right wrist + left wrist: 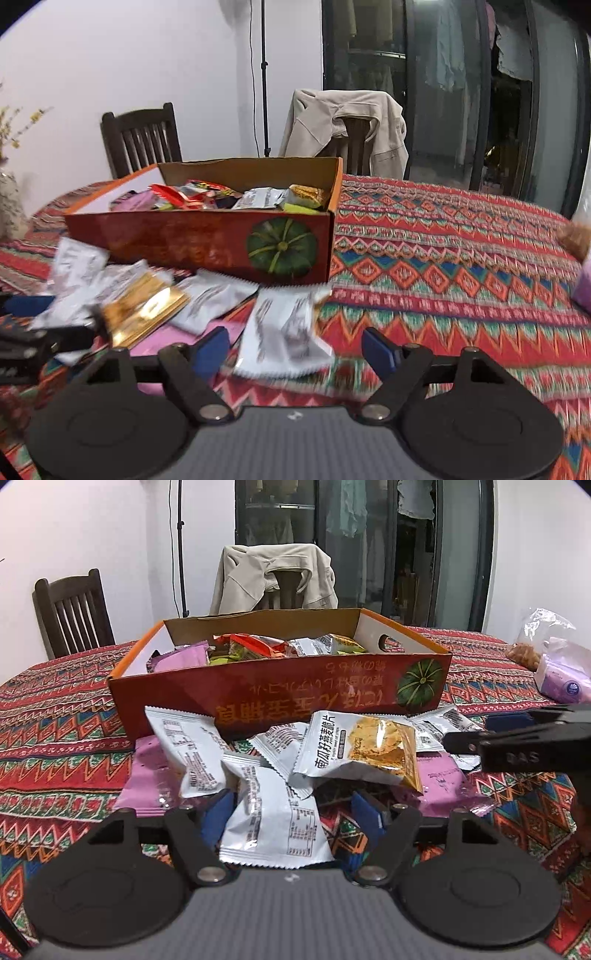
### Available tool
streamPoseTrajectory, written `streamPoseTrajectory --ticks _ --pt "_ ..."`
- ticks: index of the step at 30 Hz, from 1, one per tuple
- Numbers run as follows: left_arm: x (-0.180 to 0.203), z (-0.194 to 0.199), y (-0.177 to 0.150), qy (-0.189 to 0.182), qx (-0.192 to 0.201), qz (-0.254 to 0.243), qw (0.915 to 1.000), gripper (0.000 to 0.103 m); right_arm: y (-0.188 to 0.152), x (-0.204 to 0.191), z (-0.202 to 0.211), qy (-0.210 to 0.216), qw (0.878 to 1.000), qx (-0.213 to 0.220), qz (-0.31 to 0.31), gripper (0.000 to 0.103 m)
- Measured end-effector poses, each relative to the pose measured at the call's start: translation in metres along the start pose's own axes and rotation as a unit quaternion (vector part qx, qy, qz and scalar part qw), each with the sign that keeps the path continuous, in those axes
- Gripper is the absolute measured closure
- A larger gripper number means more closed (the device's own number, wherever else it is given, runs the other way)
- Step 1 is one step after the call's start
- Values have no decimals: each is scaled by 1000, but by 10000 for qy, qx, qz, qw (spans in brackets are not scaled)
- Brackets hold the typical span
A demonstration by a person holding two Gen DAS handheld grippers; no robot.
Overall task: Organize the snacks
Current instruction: 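Grasp a white packet with the left tool while the right tool grasps another white packet, then carry both white packets into the orange box and open both tools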
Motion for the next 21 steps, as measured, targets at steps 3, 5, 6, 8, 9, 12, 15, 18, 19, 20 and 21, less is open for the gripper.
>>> streamPoseTrajectory --ticks 3,5,6,8,9,12,15,18,19,20,21 --pt "0 -6 -3 -59 -98 12 9999 29 -1 -1 -12 143 9998 -131 10 48" --pt "0 -8 -3 -121 -128 57 9998 38 0 -2 -12 190 9998 -75 29 49" --pt "-1 -9 -3 -118 -143 67 9998 50 0 -3 -12 201 9998 -88 40 53" --pt "0 -7 -3 -158 -108 72 9998 53 0 -5 -12 307 9995 -86 50 62" --pt "0 -7 -3 -192 -98 77 9997 53 0 -5 -12 298 9995 -76 47 64" --pt "-1 -5 -4 -106 -96 69 9999 54 1 -3 -11 322 9995 -49 -26 66" --pt "-1 5 -9 -84 -127 38 9999 54 0 3 -9 305 9994 -26 -186 66" --pt "-3 25 -16 -241 -171 284 9992 54 -5 5 0 246 9993 -24 -270 66" --pt "-5 34 -19 -309 -198 402 9985 54 -7 5 4 244 9993 -16 -292 66" --pt "-7 43 -22 -366 -205 503 9979 54 -11 5 12 257 9992 5 -320 66" --pt "-9 54 -26 -380 -185 569 9975 54 -14 4 19 273 9990 24 -345 66"
Point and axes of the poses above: each gripper's, at about its wrist camera, not at the fingertips, and z roughly against the way its jaws point, x to its right, y to its top, the point moved 9 cm from there along -z, roughly the way its jaws point, and after that the axes turned 5 degrees about z, right-handed, at the moved point
